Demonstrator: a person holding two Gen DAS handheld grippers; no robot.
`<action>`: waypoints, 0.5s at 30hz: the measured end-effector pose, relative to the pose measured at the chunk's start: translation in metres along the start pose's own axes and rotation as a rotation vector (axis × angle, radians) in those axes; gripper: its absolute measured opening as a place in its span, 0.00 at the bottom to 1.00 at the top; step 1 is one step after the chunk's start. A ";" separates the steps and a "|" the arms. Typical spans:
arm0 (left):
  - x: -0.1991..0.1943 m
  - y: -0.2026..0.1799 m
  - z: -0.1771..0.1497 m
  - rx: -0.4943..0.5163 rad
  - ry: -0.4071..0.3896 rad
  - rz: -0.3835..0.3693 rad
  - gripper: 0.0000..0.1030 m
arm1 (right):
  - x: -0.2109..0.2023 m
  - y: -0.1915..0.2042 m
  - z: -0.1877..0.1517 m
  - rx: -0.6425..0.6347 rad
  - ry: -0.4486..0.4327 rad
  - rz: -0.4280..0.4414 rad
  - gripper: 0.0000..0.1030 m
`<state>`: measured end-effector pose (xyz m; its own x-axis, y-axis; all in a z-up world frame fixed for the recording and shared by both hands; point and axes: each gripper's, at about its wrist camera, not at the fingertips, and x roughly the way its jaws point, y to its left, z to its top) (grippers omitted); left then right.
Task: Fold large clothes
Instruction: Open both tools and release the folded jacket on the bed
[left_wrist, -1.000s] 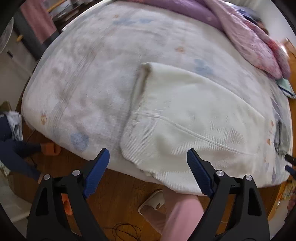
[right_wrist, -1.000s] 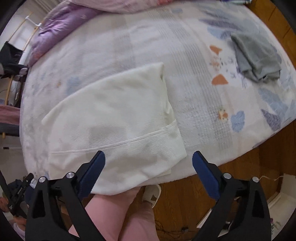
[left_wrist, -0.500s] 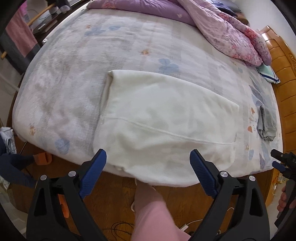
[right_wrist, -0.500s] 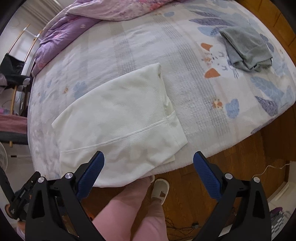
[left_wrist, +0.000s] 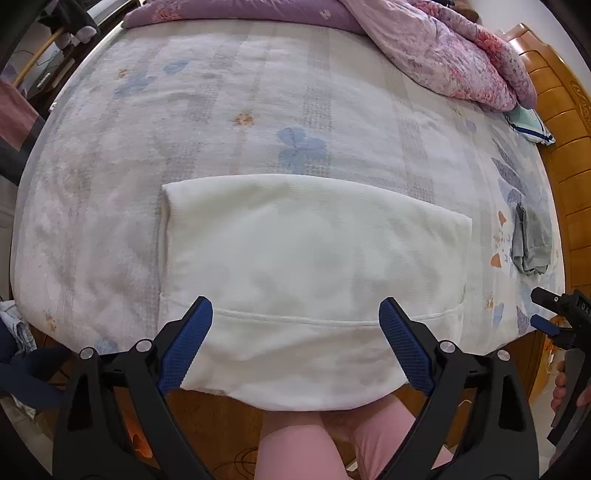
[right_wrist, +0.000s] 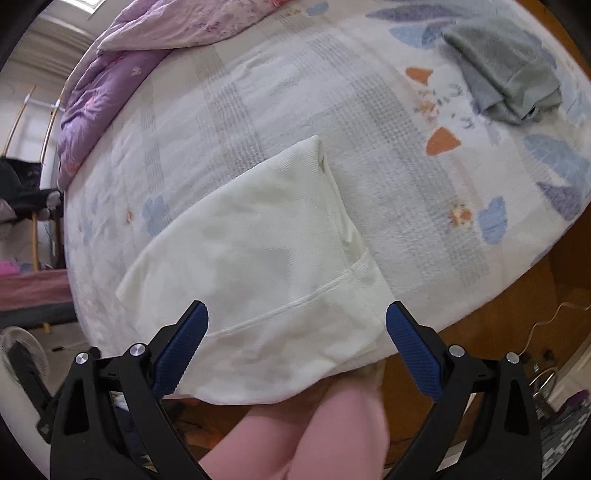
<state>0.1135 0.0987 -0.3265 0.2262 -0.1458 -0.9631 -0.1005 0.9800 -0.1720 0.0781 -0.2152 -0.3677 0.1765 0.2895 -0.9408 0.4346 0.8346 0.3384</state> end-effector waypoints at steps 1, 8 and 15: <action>0.002 -0.004 0.004 -0.007 0.001 -0.006 0.89 | 0.001 -0.003 0.006 0.010 0.002 0.021 0.91; 0.016 -0.038 0.025 -0.018 -0.002 0.009 0.89 | 0.013 -0.022 0.051 -0.042 0.032 -0.044 0.92; 0.038 -0.073 0.039 -0.099 0.002 0.012 0.89 | 0.050 -0.064 0.097 -0.128 0.151 -0.048 0.92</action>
<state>0.1672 0.0270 -0.3426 0.2229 -0.1344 -0.9655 -0.1985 0.9635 -0.1799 0.1448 -0.3001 -0.4344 0.0198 0.3065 -0.9517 0.3220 0.8992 0.2963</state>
